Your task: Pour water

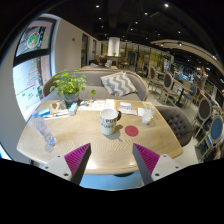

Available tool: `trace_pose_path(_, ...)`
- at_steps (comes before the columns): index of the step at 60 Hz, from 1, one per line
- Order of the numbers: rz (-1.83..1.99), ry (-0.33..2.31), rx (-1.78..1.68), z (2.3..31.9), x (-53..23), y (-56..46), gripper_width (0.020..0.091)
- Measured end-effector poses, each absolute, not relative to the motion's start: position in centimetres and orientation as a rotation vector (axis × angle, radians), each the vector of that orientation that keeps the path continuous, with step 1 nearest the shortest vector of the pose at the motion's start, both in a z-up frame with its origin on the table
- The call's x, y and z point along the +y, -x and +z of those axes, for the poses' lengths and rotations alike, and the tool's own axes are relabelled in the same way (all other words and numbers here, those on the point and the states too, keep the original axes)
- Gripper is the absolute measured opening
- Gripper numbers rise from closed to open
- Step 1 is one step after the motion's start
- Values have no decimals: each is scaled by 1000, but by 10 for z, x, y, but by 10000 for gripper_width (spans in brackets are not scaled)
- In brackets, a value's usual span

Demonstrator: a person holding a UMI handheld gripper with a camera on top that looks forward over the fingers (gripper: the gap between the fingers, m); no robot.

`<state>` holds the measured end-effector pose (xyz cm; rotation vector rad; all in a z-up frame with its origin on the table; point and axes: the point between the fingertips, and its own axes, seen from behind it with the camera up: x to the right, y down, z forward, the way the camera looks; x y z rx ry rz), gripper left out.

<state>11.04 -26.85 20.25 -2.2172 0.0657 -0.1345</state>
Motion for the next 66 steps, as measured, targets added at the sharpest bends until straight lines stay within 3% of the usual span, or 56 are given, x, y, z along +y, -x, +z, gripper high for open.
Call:
trace_pose_path(13,-179,2265,47,169,-297,-69,859)
trace_pose_path(30,-34,2283,36,126,-306,69,860)
trace_pose_path(44,114,2190,11,112,-243,176,858)
trace_pose_path(57,112,2104,21,90,-156,211,860)
trace_pose_path(62,103,2072,38,83,-130,215,825)
trace_pose_path(66,84,2055,52,76,-111,214,722)
